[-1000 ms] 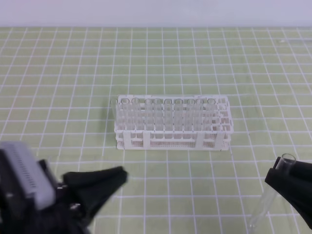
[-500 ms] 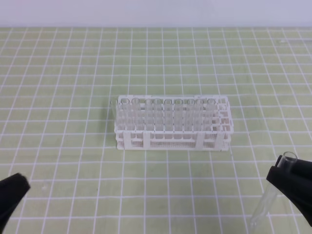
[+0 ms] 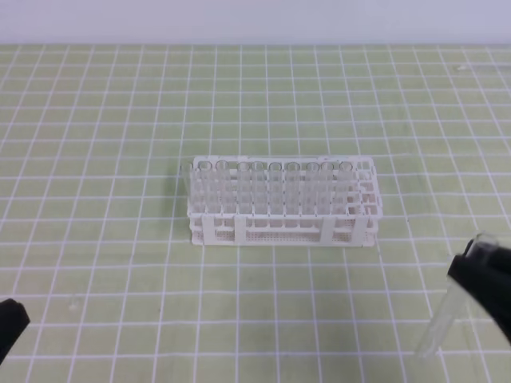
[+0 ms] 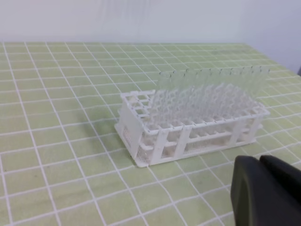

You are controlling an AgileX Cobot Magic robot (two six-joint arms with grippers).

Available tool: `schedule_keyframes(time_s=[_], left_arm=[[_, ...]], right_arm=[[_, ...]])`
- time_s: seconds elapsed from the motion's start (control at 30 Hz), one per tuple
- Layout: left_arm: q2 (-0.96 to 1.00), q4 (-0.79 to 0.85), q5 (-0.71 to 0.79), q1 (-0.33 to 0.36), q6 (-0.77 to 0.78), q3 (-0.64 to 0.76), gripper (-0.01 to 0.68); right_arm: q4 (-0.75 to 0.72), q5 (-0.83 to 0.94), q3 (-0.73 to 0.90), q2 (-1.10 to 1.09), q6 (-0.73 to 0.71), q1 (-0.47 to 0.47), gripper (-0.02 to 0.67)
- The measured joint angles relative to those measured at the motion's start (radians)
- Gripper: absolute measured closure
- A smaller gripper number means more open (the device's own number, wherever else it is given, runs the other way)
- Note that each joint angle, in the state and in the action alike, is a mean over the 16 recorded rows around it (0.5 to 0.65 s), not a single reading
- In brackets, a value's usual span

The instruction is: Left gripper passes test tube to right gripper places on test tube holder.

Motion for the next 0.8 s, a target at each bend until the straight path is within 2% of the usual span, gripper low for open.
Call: schedule_keyframes(time_s=[0.37,0.8], left_arm=[[0.002,0.003,0.001,0.000,0.001,0.000,0.675],[0.000,0.000,0.004,0.000,0.000,0.000,0.675]], right_arm=[[0.033,-0.065,-0.066,0.091,-0.156,0.000,0.533],[0.019,0.020,-0.329,0.435,-0.243,0.003,0.533]])
